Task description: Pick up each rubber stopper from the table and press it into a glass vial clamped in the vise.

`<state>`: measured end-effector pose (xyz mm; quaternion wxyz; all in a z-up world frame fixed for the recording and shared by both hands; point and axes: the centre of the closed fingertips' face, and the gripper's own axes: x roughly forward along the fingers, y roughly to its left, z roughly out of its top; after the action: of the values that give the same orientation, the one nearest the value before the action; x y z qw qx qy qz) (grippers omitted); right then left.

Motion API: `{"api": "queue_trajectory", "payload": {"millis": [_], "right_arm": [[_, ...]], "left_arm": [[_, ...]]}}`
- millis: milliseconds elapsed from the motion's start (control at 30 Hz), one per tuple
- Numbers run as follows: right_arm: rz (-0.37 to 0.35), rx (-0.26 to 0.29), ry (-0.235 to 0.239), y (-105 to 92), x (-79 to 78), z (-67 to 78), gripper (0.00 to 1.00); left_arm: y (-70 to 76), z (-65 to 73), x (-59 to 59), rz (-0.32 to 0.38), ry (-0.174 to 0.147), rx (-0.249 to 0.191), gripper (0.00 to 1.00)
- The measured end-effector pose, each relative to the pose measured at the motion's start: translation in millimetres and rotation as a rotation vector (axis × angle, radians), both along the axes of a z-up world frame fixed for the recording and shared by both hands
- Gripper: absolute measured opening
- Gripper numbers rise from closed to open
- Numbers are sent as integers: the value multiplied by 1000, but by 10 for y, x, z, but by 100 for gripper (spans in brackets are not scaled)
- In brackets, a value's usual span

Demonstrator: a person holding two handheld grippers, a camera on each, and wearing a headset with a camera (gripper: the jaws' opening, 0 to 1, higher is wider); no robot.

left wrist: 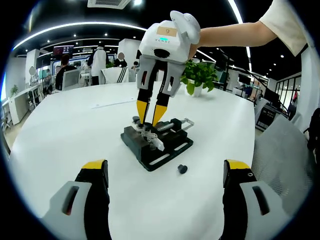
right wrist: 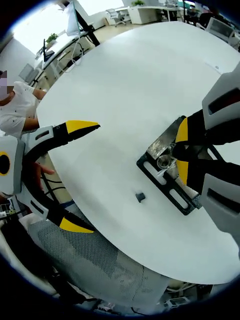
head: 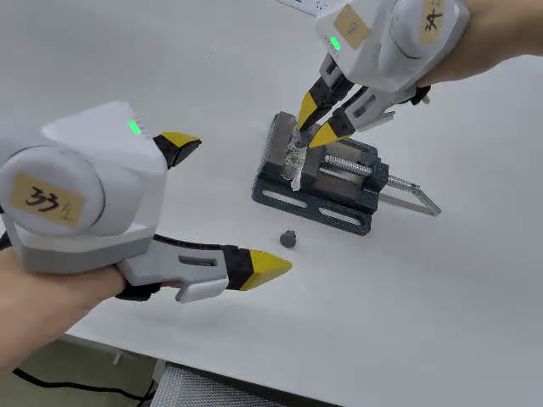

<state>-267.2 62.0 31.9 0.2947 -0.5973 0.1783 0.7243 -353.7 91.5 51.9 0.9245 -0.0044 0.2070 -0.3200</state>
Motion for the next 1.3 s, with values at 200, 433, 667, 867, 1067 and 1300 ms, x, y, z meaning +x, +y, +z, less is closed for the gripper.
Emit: {"api": "queue_trajectory", "payload": {"millis": [200,433,667,867,1067,1300], "right_arm": [[17,-9,0,12,-7,-3,4],[32,-14,6,15,-19,-7,4],[41,-23,9,29,7,-27,4],[66,-62,12,33,-9,-27,3],[-52,-68,65,38,4,-39,3],[-224,-46,93,45,1,-36,2]], "left_arm": [[23,-15,-5,3,4,-3,94],[41,-31,-17,4,8,-4,93],[55,-42,-16,5,9,-7,93],[49,-51,-24,6,15,-11,93],[50,-47,-21,5,14,-12,92],[73,-63,-7,13,16,-16,92]]}}
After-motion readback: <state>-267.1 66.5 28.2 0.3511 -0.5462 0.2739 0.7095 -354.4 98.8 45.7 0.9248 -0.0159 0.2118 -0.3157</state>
